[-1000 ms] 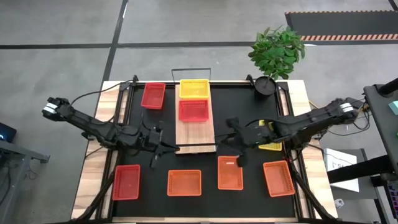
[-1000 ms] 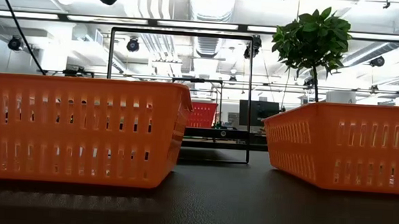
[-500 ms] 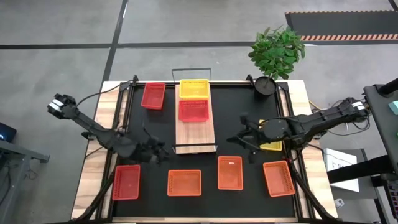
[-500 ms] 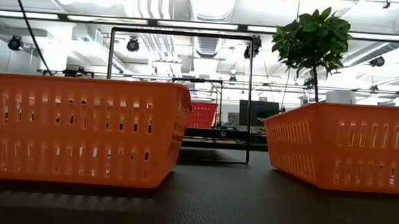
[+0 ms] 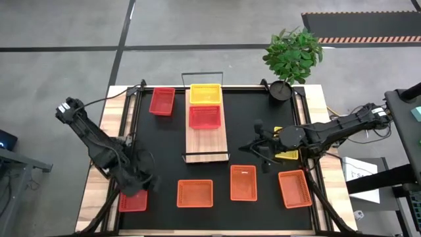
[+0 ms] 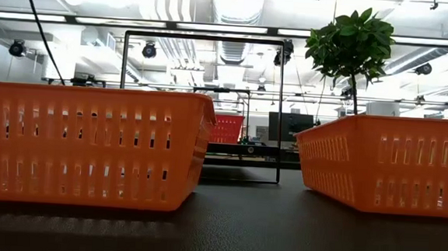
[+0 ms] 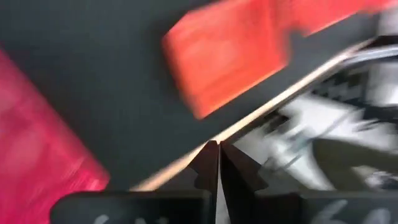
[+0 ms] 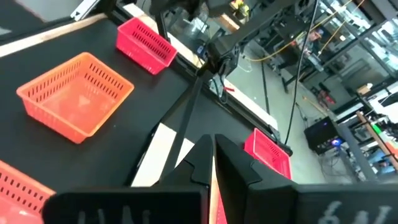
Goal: Stack baskets on shelf by color
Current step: Put the left orange bin on the shelf
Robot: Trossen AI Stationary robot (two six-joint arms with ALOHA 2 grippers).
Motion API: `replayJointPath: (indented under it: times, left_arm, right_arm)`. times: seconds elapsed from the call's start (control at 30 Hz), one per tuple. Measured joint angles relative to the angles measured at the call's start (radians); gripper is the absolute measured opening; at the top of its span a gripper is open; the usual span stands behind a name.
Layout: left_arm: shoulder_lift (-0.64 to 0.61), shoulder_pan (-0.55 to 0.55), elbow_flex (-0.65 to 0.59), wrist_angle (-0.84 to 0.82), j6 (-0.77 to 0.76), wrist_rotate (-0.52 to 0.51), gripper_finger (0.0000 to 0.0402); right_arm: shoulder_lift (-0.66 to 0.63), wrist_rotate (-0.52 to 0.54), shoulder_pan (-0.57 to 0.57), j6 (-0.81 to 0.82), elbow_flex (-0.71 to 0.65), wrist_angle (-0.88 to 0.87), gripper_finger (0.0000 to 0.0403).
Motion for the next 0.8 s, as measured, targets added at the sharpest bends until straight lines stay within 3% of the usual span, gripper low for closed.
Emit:
replayJointPath:
  times: [0.1,0.17,0.43,0.5,0.6,0.7,0.8]
  left_arm:
    - [0.056,0.0,-0.01,-0.013,-0.064,0.226,0.0]
    - [0.096,-0.002,-0.023,-0.014,-0.074,0.31,0.0]
    - [0.18,-0.001,-0.029,0.0,-0.106,0.382,0.0004]
    - [0.179,-0.008,-0.028,0.015,-0.102,0.354,0.0017]
    - [0.179,-0.01,-0.035,0.121,-0.013,0.202,0.0049]
    - [0.206,-0.006,-0.03,0.265,0.227,0.075,0.0088]
    - [0.267,-0.005,-0.003,0.3,0.474,0.059,0.0121]
  right_arm:
    - [0.001,0.0,-0.002,0.001,-0.002,-0.013,0.0009]
    - [0.001,0.0,-0.005,0.007,-0.002,-0.012,0.0009]
    - [0.001,0.0,-0.048,0.034,-0.003,-0.012,0.0009]
    - [0.001,-0.001,-0.062,0.035,-0.003,-0.012,0.0009]
    - [0.001,-0.001,-0.082,0.051,-0.003,-0.012,0.0009]
    - [0.002,-0.004,-0.095,0.061,-0.009,-0.013,0.0009]
    - [0.003,-0.008,-0.101,0.061,-0.01,-0.012,0.0009]
